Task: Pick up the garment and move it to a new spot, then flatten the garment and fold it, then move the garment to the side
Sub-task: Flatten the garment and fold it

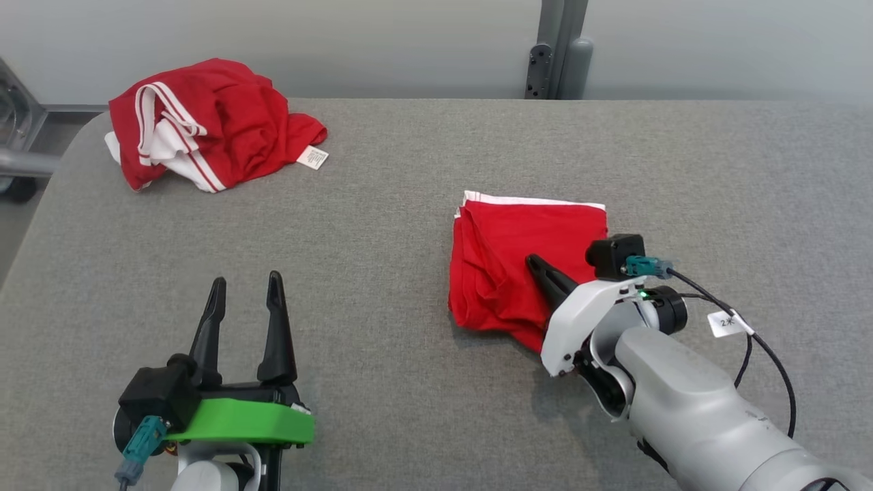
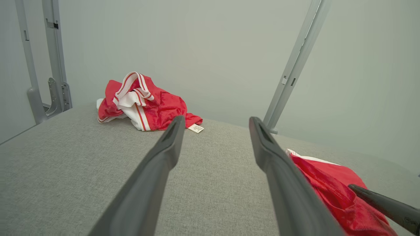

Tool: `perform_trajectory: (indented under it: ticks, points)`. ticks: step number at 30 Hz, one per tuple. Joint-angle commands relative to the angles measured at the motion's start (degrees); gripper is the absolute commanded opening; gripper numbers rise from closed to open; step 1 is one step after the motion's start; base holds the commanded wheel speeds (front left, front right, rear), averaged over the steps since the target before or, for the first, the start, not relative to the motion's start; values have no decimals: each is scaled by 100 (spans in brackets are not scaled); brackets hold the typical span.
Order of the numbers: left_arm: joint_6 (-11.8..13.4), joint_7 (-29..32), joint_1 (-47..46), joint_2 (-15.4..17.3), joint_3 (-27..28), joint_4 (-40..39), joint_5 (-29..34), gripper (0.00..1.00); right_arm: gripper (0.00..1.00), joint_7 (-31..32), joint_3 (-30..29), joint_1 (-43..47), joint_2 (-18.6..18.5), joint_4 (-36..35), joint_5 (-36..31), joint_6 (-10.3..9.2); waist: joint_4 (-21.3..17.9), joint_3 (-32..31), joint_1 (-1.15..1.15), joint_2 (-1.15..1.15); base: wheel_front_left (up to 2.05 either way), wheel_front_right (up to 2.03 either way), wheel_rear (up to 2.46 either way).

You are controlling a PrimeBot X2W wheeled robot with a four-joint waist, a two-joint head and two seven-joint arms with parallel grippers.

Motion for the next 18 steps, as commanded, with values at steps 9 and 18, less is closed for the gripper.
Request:
perform_trajectory:
  ticks: [9, 18]
  points:
    - [-10, -2, 32, 6, -3, -8, 39, 100, 0, -41, -62, 305, 308, 43, -380, 0, 402, 35, 0, 0, 0, 0, 0]
    - [5, -2, -11, 5, 50, -60, 40, 100, 0, -42, 486, 343, 336, -27, -435, 0, 416, 139, 0, 0, 0, 0, 0]
